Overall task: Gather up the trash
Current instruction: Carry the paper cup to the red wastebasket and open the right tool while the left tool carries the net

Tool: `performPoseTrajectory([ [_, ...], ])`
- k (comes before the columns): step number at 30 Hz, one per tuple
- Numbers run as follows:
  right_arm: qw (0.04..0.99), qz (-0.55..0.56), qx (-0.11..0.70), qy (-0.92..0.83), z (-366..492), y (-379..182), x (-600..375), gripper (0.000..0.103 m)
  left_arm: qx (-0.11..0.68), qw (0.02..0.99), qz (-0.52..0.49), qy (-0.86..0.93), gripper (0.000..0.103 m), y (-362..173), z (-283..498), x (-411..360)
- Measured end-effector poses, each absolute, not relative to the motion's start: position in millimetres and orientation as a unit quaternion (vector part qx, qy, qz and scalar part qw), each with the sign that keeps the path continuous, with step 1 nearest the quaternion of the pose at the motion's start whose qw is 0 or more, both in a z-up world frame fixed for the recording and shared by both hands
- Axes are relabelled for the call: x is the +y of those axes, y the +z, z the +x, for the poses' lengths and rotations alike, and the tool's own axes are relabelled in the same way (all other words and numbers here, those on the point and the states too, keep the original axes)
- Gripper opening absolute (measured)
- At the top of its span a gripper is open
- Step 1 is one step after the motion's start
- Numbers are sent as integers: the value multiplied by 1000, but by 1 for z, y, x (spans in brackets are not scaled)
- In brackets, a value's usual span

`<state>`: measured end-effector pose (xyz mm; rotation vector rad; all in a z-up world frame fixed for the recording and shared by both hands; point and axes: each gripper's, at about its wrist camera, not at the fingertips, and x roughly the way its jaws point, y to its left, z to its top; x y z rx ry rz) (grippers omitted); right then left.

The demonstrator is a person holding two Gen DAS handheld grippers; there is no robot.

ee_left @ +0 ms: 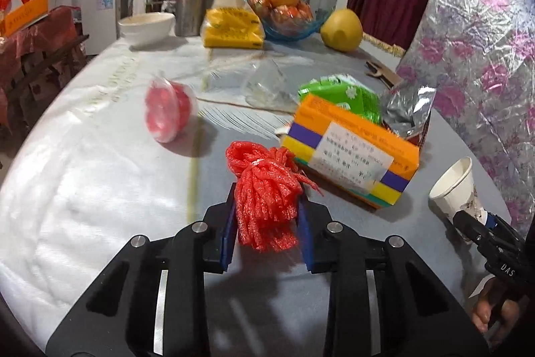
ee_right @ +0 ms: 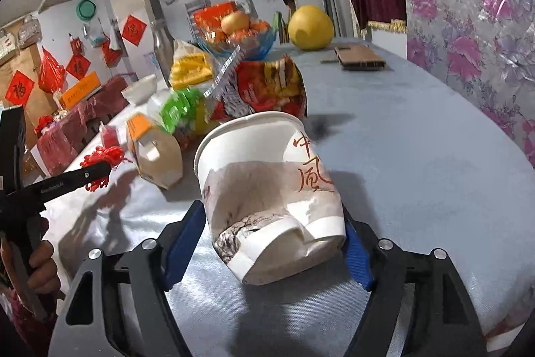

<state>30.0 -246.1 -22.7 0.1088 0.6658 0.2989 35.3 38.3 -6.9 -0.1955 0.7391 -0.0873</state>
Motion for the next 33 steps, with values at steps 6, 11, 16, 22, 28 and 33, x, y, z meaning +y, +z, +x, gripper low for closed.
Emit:
performPoseTrajectory([
  [6, 943, 57, 295, 145, 13, -1, -250, 75, 343, 934, -90, -51, 32, 9, 19, 37],
  [11, 948, 67, 278, 142, -3, 11, -262, 75, 333, 938, -78, -62, 32, 19, 6, 27],
  [16, 953, 75, 261, 132, -20, 21, -277, 75, 320, 941, -73, -80, 32, 33, -8, 17],
  [22, 960, 87, 242, 112, -44, 29, -303, 75, 301, 947, -56, -101, 33, 49, -24, -4],
  [28, 964, 106, 231, 82, -73, 30, -344, 75, 292, 947, -40, -130, 33, 59, -35, -32],
  [33, 964, 120, 232, 52, -97, 22, -380, 75, 289, 943, -23, -163, 33, 65, -43, -64],
])
